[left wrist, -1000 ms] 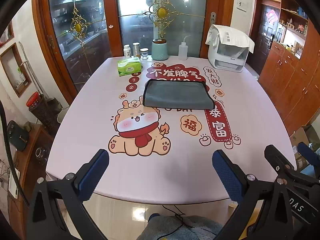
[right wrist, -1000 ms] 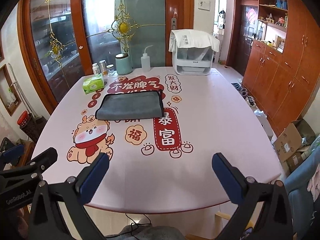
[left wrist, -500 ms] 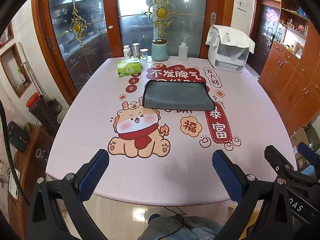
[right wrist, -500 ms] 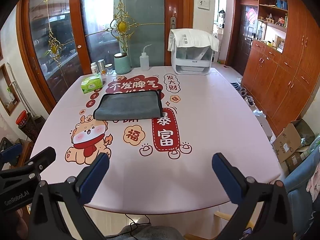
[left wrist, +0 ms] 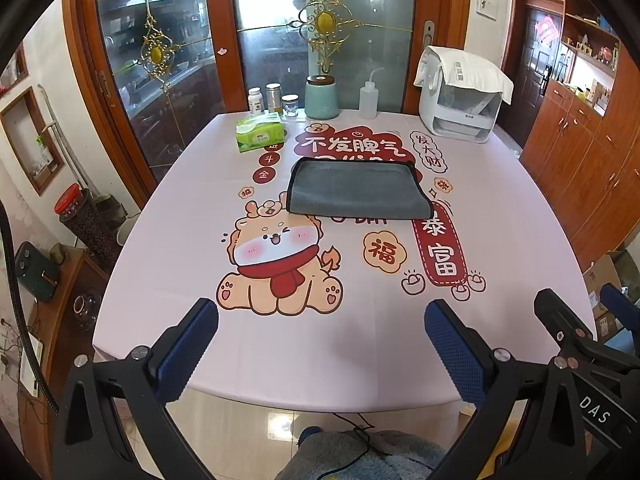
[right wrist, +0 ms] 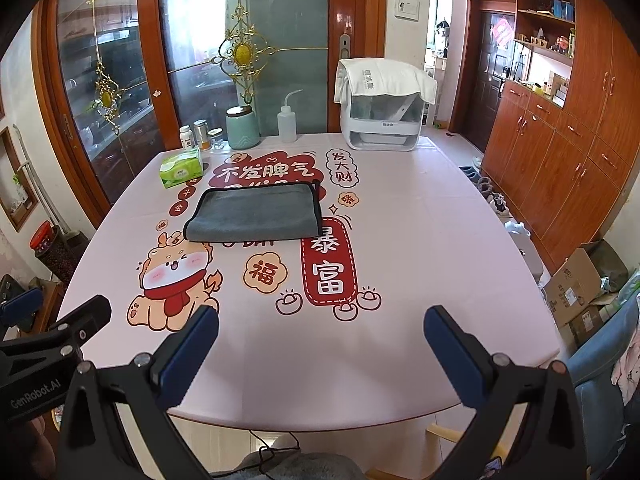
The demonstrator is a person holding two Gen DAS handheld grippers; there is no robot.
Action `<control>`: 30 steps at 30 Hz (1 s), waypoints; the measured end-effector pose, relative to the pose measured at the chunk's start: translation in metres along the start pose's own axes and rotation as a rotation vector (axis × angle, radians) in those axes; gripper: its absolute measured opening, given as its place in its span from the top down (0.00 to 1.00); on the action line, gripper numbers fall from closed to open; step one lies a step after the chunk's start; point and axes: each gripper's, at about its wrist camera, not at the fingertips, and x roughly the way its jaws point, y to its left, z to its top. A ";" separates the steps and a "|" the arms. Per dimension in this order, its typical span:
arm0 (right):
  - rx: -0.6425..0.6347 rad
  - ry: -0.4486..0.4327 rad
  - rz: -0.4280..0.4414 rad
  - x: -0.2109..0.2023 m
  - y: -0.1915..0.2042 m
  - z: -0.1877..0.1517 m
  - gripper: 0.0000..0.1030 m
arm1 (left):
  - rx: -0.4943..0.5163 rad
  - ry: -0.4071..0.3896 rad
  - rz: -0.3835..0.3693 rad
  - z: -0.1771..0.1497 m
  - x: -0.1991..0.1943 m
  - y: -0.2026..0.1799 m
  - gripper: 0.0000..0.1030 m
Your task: Fold towel
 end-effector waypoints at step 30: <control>-0.001 0.004 0.000 0.006 -0.001 0.003 0.00 | 0.008 0.021 0.000 -0.006 0.008 0.006 0.00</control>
